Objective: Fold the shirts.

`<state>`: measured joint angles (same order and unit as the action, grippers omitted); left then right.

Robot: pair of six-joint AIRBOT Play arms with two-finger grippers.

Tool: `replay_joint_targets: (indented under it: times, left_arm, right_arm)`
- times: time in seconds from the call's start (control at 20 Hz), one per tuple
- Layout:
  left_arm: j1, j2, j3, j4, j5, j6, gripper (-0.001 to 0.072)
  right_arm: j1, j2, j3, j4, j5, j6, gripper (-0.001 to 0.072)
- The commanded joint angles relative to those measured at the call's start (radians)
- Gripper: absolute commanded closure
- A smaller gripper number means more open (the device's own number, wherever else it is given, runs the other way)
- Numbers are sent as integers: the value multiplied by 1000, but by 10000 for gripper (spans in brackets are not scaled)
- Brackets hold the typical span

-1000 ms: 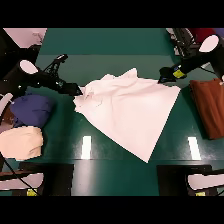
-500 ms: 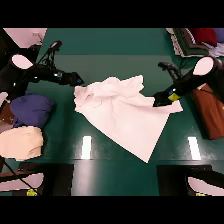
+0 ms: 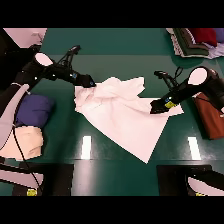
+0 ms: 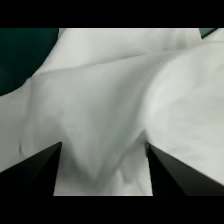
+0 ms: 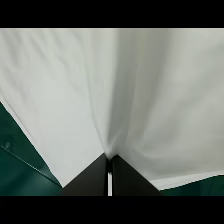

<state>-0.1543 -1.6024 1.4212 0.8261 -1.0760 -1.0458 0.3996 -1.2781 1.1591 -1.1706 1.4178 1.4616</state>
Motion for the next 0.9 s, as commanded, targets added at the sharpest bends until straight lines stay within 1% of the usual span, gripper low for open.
replay_joint_targets:
  times: [0.0,0.05,0.1,0.15,0.25,0.35,0.4,0.45,0.5,0.6,0.75,0.85]
  left_arm:
    - [-28,-29,5,27,16,6,98]
    - [-27,-28,8,26,35,2,268]
    - [-26,-28,12,29,53,2,545]
    - [-26,-27,20,29,68,0,676]
    - [-26,-25,65,53,56,-19,685]
    - [-25,-13,137,170,15,-72,685]
    - [-25,4,164,240,4,-88,685]
    - [-25,27,183,310,2,-100,685]
    - [-25,55,187,364,4,-104,684]
    - [-25,88,187,431,-11,-104,684]
    - [-6,95,186,447,-50,-108,684]
    - [4,95,186,447,-58,-147,684]
  right_arm:
    - [2,2,-3,0,-15,15,702]
    - [2,2,-3,0,-24,16,702]
    - [2,2,-3,0,-33,16,701]
    - [2,2,-3,1,-45,16,701]
    - [-6,2,0,1,-54,16,699]
    - [-40,9,0,0,-26,16,694]
    - [-64,19,-2,0,-12,15,599]
    - [-95,34,-2,1,-2,15,436]
    - [-129,53,-2,1,-1,15,351]
    - [-203,87,-2,-2,-2,13,346]
    - [-357,82,-2,0,19,-22,346]
    - [-476,33,-2,2,22,-34,346]
